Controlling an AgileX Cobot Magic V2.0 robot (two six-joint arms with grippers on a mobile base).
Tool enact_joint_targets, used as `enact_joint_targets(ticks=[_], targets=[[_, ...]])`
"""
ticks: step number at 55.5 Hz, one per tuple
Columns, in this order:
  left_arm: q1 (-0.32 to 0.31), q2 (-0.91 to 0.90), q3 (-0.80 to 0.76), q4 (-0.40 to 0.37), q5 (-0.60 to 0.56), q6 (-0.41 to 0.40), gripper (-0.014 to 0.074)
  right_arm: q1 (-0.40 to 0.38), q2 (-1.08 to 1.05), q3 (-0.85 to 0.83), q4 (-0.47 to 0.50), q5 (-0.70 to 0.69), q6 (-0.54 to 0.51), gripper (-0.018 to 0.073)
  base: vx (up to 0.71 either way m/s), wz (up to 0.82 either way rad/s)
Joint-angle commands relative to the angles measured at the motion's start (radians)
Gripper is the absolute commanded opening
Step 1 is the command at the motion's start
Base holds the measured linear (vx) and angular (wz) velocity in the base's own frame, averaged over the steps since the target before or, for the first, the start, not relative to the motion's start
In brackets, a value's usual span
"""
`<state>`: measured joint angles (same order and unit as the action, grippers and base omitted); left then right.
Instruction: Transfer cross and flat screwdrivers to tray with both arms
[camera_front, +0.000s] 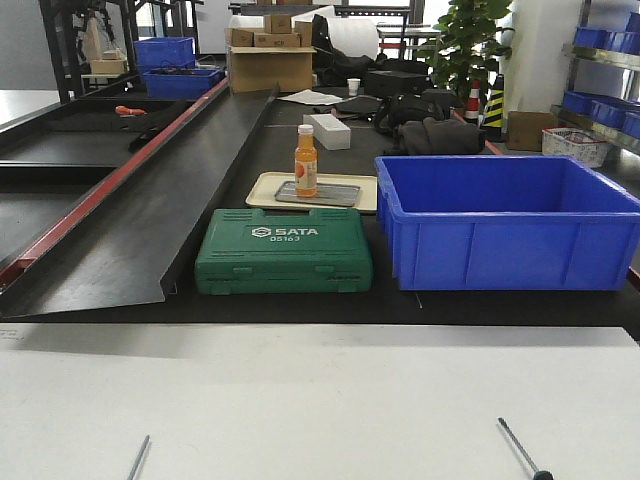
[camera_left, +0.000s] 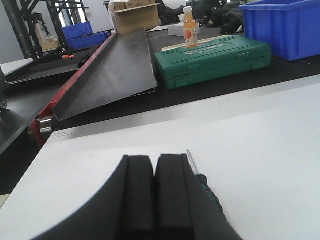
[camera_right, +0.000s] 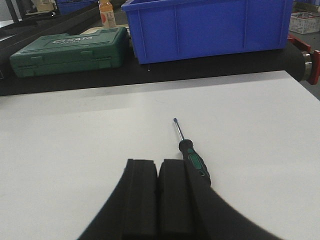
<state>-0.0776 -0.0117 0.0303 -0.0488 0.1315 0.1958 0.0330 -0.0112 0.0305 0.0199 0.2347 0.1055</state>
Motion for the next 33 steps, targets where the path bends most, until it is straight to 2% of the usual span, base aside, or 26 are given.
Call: enact_joint_targets(ticks=[1, 33], targets=[[-0.001, -0.004, -0.029, -0.001, -0.085, -0.011, 0.0003, -0.003, -0.005, 0.007, -0.007, -0.083, -0.004, -0.0008, 0.0, 0.0], [-0.001, -0.004, -0.029, -0.001, -0.085, -0.011, 0.0003, -0.003, -0.005, 0.007, -0.009, -0.085, -0.005, -0.0008, 0.0, 0.0]])
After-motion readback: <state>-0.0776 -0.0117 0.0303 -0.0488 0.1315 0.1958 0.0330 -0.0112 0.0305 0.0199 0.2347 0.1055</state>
